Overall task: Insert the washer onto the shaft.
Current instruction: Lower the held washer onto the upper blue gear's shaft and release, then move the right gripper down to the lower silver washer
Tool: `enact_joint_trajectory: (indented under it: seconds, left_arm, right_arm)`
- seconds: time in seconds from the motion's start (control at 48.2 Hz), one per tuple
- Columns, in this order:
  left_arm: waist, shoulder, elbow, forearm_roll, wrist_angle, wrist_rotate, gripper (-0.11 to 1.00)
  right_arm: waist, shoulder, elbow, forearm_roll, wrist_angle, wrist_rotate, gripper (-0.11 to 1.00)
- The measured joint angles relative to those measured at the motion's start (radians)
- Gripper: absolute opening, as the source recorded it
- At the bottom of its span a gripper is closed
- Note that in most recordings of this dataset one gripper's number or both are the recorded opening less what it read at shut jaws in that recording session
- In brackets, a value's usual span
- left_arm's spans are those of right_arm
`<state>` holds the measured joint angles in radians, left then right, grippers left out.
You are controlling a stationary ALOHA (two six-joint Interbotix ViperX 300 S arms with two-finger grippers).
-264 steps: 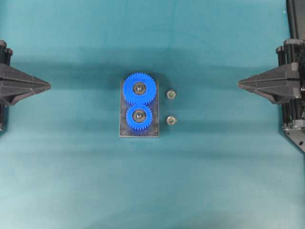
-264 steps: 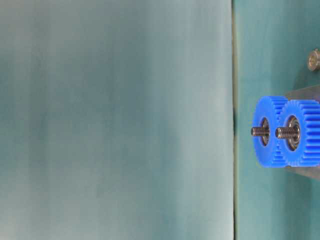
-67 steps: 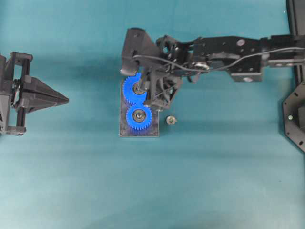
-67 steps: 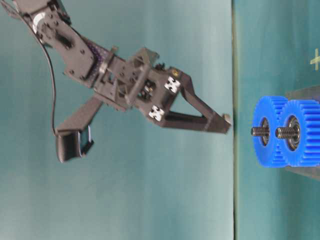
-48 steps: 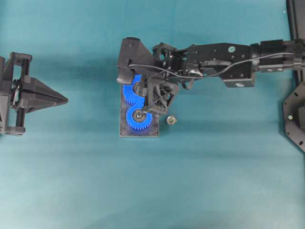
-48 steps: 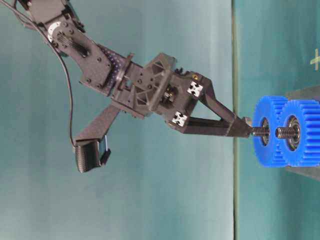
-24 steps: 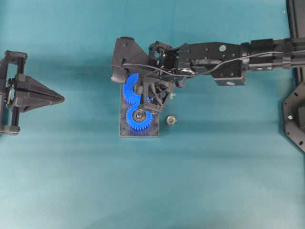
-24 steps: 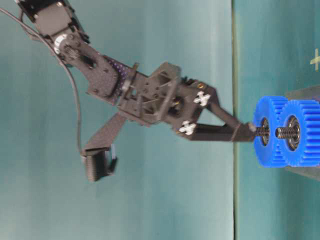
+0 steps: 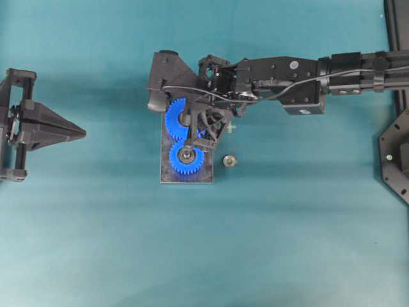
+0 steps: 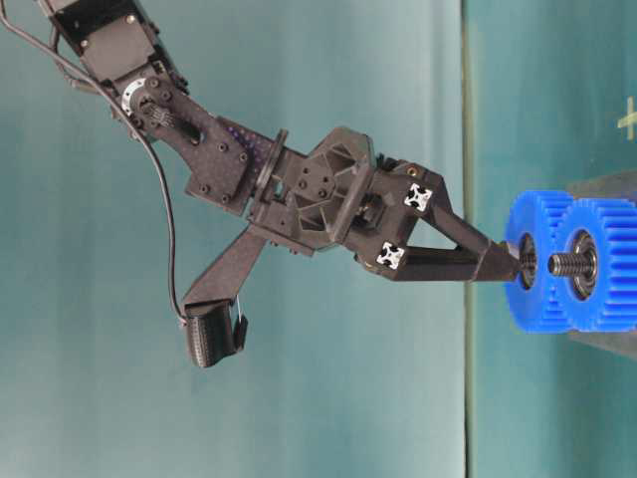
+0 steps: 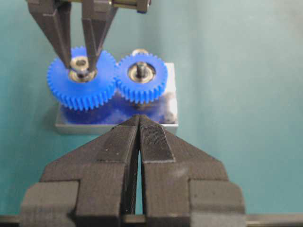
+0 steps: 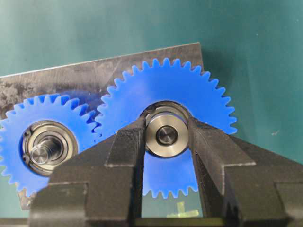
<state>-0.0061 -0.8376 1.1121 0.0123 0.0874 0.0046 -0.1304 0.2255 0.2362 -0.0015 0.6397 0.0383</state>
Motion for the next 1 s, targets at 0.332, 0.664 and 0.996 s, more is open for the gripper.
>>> enact_joint_trajectory:
  seconds: [0.332, 0.664, 0.996]
  left_arm:
    - [0.000, -0.002, 0.000, 0.000, 0.000, -0.002, 0.00]
    - [0.000, -0.002, 0.002, 0.000, -0.002, -0.005, 0.00]
    - [0.000, -0.002, 0.002, 0.000, 0.000, -0.011, 0.00]
  right_arm:
    - [-0.002, 0.002, -0.008, 0.000, 0.015, 0.002, 0.33]
    - [-0.011, 0.005, -0.014, -0.012, 0.035, 0.002, 0.87]
    - [0.000, -0.077, -0.003, -0.029, 0.132, 0.002, 0.86]
